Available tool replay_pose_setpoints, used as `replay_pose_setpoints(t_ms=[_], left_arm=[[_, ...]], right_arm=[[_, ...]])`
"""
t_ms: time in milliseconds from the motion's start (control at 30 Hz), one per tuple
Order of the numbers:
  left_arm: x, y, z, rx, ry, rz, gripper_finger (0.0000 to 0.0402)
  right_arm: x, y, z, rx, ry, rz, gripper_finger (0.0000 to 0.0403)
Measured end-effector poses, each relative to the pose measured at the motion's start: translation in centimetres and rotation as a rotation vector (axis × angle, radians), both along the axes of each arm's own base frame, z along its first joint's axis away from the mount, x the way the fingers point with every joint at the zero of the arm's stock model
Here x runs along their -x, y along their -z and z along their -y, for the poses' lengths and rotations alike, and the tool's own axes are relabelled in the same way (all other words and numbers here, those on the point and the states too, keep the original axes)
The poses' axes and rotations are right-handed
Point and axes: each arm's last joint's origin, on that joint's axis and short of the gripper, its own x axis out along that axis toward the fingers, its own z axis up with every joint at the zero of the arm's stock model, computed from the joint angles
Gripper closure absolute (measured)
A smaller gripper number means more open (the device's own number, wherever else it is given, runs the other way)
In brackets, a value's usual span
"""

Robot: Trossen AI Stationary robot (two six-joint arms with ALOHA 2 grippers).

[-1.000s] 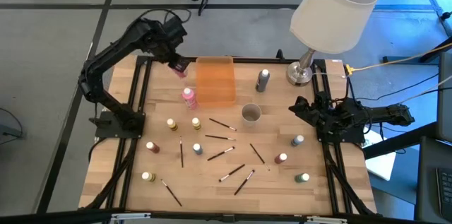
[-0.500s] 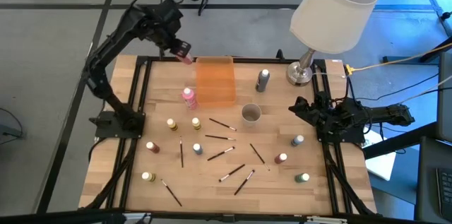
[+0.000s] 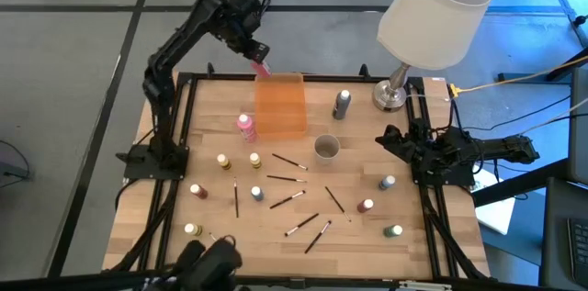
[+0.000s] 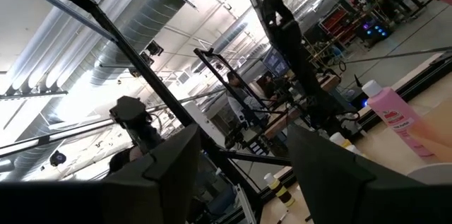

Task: Pick & Place Paint Supplies
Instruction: Put the large red paint bottle into the orange bin

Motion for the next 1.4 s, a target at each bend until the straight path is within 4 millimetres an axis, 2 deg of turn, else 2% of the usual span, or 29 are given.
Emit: replay_pose_setpoints(t_ms=[200, 400, 1133, 1400], left_arm=[[-0.5, 2.2, -2.0, 0.058, 0.007, -0.025, 0.0282], [-0.8, 3.4, -3.0, 0.083, 0.019, -0.044, 0.0282], [-2.8, 7.7, -4.8, 0.164, 0.070, -0.118, 0.0282], [-2.9, 8.1, -5.0, 0.151, 0.079, -0.144, 0.0282]], right_arm=[[0.0, 0.0, 0.0, -0.001, 0.002, -0.003, 0.0183], [0.0, 0.1, 0.0, -0.002, 0.010, -0.012, 0.0183], [-0.1, 0.3, 0.1, -0.006, 0.035, -0.030, 0.0183], [-0.1, 0.3, 0.1, -0.006, 0.035, -0.033, 0.0183]])
